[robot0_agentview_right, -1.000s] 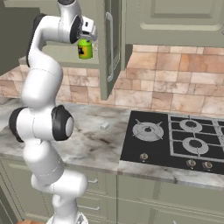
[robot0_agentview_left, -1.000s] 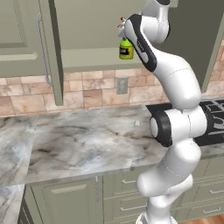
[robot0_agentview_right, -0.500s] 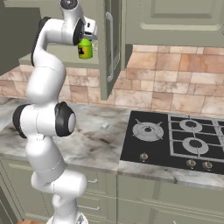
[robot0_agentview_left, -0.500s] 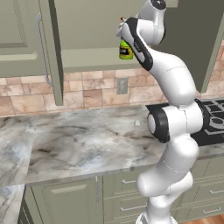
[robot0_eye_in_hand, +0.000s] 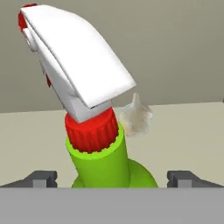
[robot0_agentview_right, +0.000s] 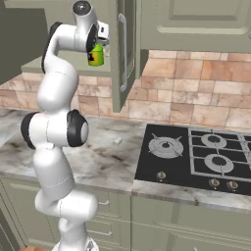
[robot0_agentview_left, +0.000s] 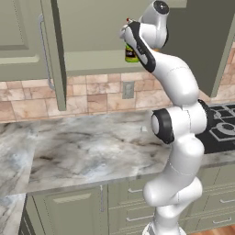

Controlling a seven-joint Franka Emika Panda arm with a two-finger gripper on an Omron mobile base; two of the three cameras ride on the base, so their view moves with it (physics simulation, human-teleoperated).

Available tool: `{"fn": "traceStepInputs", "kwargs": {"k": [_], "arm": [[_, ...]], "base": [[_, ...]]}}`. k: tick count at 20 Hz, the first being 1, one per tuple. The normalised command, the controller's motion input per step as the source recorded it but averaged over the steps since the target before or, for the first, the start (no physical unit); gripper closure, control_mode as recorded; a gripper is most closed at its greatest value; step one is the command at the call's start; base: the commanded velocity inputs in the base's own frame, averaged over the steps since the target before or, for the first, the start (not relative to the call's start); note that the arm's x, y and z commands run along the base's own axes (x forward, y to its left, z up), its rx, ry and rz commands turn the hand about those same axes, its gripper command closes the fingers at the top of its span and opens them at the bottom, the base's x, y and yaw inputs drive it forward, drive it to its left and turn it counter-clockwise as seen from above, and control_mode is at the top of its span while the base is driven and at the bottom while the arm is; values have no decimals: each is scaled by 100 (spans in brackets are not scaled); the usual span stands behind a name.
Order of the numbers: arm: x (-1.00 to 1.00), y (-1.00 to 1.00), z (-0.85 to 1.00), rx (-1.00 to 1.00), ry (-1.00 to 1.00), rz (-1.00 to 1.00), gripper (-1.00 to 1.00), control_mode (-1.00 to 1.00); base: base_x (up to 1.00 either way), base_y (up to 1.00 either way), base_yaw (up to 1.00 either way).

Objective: Pick the soap dispenser and spray from the cabinet and place them on the counter.

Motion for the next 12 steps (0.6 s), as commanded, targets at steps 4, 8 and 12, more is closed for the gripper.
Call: {"fn": "traceStepInputs", "kwargs": {"k": [4,8,12], "arm": [[34,0,0,0,0,0,-100,-100],[27,0,-1,-2,0,0,-100,-100],[6,0,0,-2,0,0,100,-100]], "base": [[0,0,0],[0,0,0],[0,0,0]]}}
